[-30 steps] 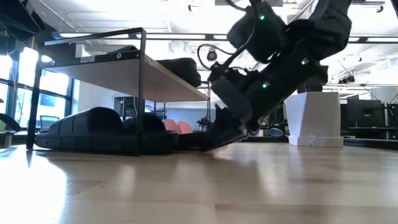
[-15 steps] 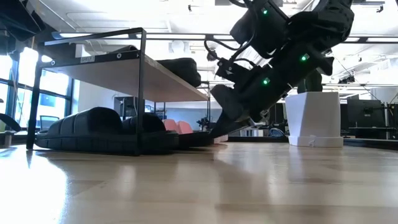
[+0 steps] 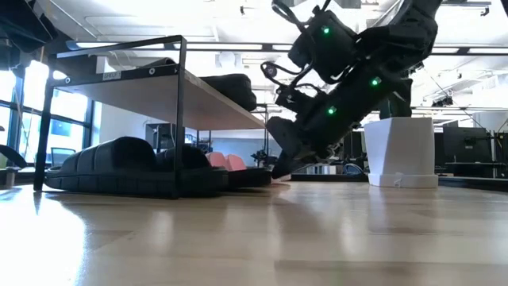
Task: Pick and place slides into the shelf
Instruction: Adjust the slides under the shelf and on the shelf
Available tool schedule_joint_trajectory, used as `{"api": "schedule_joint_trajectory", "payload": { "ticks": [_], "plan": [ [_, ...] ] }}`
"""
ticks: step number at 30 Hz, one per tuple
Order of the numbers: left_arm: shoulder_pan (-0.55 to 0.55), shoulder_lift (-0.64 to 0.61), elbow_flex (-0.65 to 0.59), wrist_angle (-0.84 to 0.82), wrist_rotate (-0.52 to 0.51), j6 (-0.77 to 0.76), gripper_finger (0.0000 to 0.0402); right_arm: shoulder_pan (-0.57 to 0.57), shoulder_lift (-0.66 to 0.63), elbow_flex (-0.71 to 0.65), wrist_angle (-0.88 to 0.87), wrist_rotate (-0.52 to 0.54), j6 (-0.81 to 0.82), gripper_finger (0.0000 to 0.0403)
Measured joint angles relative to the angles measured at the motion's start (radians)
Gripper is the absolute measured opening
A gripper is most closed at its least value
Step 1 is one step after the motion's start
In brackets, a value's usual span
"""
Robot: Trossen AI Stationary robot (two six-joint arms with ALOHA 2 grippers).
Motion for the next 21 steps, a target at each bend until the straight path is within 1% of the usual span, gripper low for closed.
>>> {"api": "schedule_joint_trajectory", "payload": {
  "ticks": [7,13,21],
  "plan": [
    [0.000,0.000,0.000,0.000,0.000,0.000,0.0007,-0.041,0.042,0.000,0.111,-0.080,-0.003,0.0000],
    [0.000,0.000,0.000,-0.001,0.000,0.001,0.0007,-0.045,0.075,0.000,0.148,-0.091,-0.004,0.0000],
    [0.000,0.002,0.000,-0.001,0.000,0.001,0.0007,-0.047,0.077,0.001,0.185,-0.110,-0.022,0.0000]
  ]
}}
